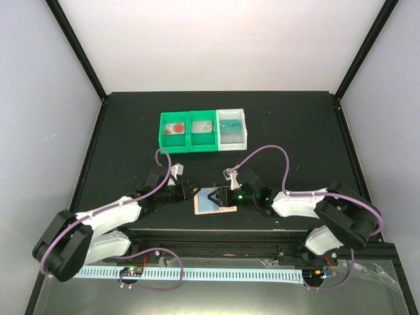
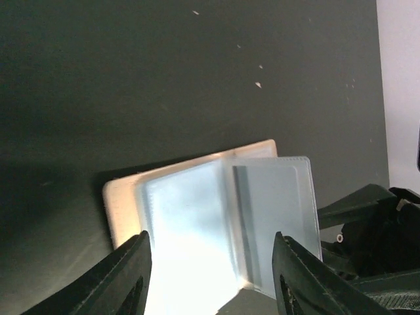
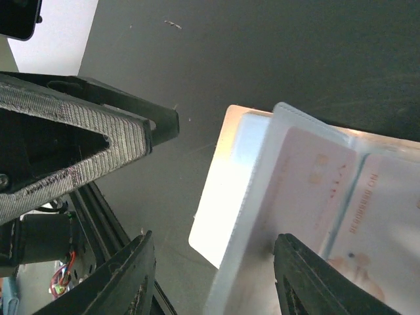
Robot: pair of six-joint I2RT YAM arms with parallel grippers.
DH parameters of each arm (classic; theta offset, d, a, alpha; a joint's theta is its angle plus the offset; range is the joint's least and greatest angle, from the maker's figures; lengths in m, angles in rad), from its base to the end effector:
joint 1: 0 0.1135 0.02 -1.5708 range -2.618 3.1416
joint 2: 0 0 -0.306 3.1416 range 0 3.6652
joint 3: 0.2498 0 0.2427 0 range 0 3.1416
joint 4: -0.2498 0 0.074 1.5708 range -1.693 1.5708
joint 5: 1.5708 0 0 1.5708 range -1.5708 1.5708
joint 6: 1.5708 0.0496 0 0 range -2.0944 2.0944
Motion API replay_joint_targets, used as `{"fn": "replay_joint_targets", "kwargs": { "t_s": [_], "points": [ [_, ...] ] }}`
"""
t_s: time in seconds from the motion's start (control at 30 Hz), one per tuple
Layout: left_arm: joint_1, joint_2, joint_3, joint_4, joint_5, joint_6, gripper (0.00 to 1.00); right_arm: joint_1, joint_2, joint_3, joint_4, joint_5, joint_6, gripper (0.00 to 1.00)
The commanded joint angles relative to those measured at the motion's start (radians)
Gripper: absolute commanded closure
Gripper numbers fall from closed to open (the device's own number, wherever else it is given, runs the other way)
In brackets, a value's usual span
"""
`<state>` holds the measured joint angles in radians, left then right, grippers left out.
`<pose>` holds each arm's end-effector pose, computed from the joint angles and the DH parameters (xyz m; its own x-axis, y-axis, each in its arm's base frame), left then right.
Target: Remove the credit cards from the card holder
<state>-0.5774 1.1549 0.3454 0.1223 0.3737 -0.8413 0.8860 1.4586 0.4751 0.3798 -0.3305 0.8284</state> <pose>0.1535 -0.1216 0.1883 -0.9094 -0.2359 -0.3426 0.1000 0.6754 -0.7306 0.1555 0.2159 0.1864 -0.9071 -0.0089 -0.4208 -0.3449 0.5886 0.7312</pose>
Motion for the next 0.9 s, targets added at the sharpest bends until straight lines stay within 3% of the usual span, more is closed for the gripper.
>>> {"fn": "replay_joint_targets", "kwargs": {
  "t_s": [0.0,0.33,0.47,0.73,0.87],
  "points": [
    [0.031,-0.07,-0.032,-0.058,-0.041,0.033,0.46,0.004,0.05,0.046,0.047,-0.057,0.009,0.5],
    [0.032,-0.031,-0.045,-0.004,0.025,0.05,0.54,0.004,0.084,0.053,0.012,-0.021,0.008,0.51],
    [0.032,0.017,-0.04,0.038,0.074,0.06,0.67,0.004,0.083,0.059,-0.032,0.025,-0.007,0.55],
    [0.022,0.094,-0.048,0.14,0.148,0.063,0.97,0.004,0.089,0.065,-0.076,0.101,-0.015,0.76],
    [0.019,0.153,-0.052,0.176,0.163,0.058,0.98,0.002,0.104,0.067,-0.076,0.107,-0.011,0.81]
  ]
}}
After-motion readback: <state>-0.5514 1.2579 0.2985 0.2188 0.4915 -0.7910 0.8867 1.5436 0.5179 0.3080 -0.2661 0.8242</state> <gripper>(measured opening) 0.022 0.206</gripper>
